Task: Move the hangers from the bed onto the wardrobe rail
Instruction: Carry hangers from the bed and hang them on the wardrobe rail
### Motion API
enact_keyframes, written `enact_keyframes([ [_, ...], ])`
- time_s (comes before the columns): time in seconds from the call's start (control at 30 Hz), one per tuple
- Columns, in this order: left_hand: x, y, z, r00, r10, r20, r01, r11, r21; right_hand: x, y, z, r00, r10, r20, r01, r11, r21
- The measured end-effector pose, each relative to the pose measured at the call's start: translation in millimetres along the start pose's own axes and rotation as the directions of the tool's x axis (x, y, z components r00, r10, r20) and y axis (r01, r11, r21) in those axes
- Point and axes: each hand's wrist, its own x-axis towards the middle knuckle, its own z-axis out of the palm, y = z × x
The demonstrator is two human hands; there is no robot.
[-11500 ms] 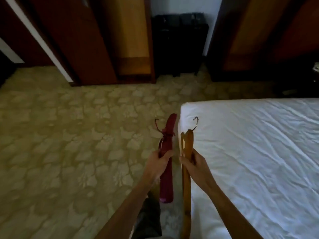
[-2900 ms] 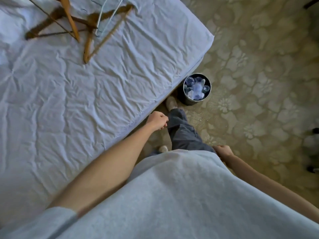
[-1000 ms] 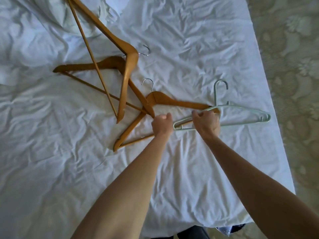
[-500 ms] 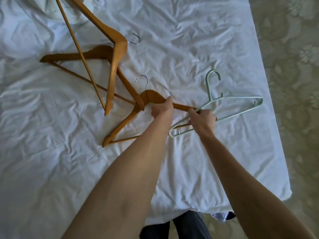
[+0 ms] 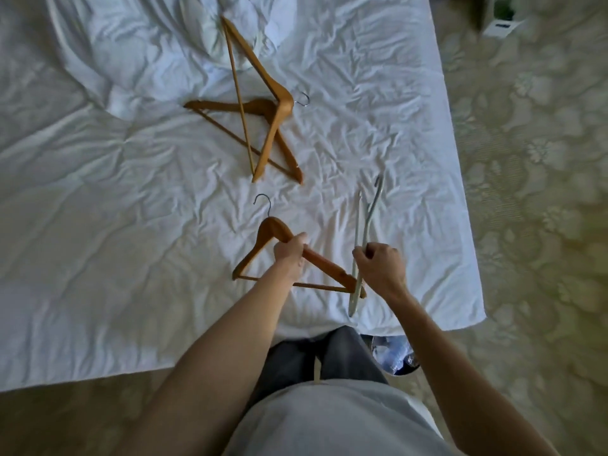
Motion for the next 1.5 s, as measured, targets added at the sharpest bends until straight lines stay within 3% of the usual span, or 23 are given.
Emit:
enact_keyframes([
  [0.13, -28, -3, -45, 0.994, 0.111, -0.015, -0.112, 0.985, -0.131, -54, 3, -13, 0.988, -0.149, 0.025, 0.15, 0.989, -0.019],
  [0.37, -78, -23, -95, 0.944, 0.329, 0.016, -0.329, 0.943, 0.042, -94, -13, -19, 0.957, -0.291, -0.004, 0.29, 0.954, 0.078],
  [0.57, -148, -65, -129, 0.882, 0.469, 0.041, -0.47, 0.883, 0.005, -122, -38, -5, 0.872, -0.476, 0.113, 0.444, 0.867, 0.226],
  [0.8, -201, -132, -217, 0.863, 0.5, -0.071, -0.505, 0.848, -0.16, -181, -90, 45, 0.682, -0.656, 0.324, 0.594, 0.755, 0.276],
  [1.0, -223, -218, -322, 0.83, 0.479, -0.286, -0.556, 0.754, -0.35, -262, -136, 128, 0.424, -0.74, 0.522, 0.723, 0.624, 0.298],
  [1.2, -230, -315, -433, 0.767, 0.37, -0.525, -0.62, 0.64, -0.454, -358, -176, 245, 0.208, -0.673, 0.709, 0.832, 0.504, 0.234],
  [1.37, -233, -371, -552, 0.707, 0.246, -0.663, -0.666, 0.544, -0.51, -453, -210, 361, 0.043, -0.645, 0.763, 0.901, 0.355, 0.25],
  [1.5, -239, -413, -643, 0.654, 0.138, -0.744, -0.699, 0.488, -0.523, -531, -237, 445, -0.05, -0.615, 0.787, 0.916, 0.286, 0.281],
])
